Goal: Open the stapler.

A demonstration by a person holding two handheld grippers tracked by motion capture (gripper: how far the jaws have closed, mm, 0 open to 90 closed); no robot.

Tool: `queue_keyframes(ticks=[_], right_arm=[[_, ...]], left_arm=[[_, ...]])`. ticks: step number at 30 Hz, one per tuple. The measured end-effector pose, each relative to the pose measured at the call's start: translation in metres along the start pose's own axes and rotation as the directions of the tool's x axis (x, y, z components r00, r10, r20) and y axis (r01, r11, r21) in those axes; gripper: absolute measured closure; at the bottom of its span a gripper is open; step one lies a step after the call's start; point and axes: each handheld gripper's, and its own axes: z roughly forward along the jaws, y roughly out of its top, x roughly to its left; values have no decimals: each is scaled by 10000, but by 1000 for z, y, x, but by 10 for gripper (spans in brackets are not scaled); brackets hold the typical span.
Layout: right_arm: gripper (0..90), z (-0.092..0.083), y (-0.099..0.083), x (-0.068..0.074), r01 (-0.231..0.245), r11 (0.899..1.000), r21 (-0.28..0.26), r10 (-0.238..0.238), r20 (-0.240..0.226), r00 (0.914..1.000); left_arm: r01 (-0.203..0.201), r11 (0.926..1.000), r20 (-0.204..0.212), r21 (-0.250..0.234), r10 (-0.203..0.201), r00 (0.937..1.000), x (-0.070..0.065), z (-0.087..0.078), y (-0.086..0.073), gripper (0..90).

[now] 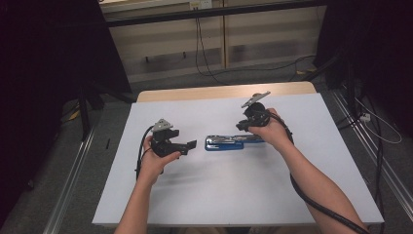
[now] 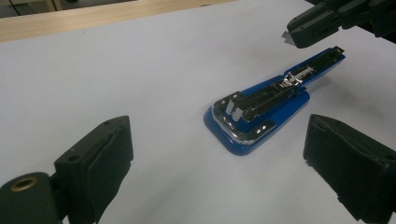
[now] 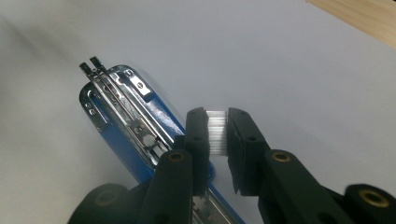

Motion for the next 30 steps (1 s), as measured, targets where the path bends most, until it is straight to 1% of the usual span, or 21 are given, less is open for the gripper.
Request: queue_keyframes(ticks=[5,9,12,17,19,21,25,26,30], right_arm=[[795,0,0,2,137,9999,-24,-137,-122,9998],[795,0,1,3,195,9998,-91,-197,-250,9995],[795,0,1,4,231,9997,-65,-233,-291,9993],[795,-2,-1,4,289,9995,-101,-292,-343,9990],[795,-3,-1,4,288,9995,-110,-292,-348,9990],[795,-4,-2,3,275,9995,-146,-280,-362,9990],[795,-6,-2,3,257,9995,-173,-263,-375,9989],[795,-7,-2,2,296,9994,-183,-303,-358,9989],[795,-8,-2,4,374,9991,-223,-383,-401,9985]], left_arm=[[-14,10000,-31,30,14,10000,0,-4,-1,84],[-3,10000,-111,-26,3,9999,2,-9,-3,81],[-69,10000,-198,39,70,9998,4,-13,-4,80],[30,10000,-241,-37,-31,9997,6,-18,-7,75],[23,10000,-220,-45,-24,9998,6,-20,-7,73],[-75,10000,-274,-17,74,9996,5,-21,-7,74],[-51,9999,-215,-119,49,9998,3,-24,-7,68],[-78,9998,-265,-159,74,9996,2,-25,-8,67],[-109,9998,-247,-162,105,9996,2,-30,-10,65]])
